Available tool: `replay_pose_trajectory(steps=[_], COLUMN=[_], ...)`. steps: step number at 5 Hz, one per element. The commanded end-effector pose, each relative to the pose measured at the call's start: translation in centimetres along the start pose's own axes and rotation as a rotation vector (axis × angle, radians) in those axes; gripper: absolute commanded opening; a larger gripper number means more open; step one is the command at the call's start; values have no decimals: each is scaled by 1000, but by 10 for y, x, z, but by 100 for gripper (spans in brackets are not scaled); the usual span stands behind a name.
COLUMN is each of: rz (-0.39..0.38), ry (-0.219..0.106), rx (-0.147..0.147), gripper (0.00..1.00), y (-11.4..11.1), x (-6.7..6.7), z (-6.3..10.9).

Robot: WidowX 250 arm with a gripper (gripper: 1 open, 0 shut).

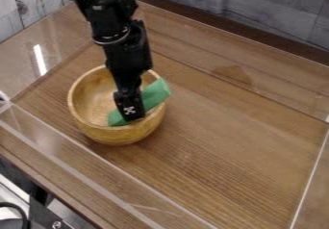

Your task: Put the green stick in the brown bowl

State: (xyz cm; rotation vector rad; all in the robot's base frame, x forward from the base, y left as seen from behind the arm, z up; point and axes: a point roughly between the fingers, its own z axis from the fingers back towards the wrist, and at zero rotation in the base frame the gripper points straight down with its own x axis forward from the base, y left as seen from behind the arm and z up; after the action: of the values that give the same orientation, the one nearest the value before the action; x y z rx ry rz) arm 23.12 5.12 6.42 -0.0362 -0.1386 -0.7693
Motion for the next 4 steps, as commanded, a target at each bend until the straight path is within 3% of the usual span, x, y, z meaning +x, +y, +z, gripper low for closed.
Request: replay_pose_trajectory(steps=[1, 4], rz=[32, 204], ry=[-16, -6], rx=[40, 51], gripper=[100, 100], y=[5, 11], x=[0, -24], z=[6, 5])
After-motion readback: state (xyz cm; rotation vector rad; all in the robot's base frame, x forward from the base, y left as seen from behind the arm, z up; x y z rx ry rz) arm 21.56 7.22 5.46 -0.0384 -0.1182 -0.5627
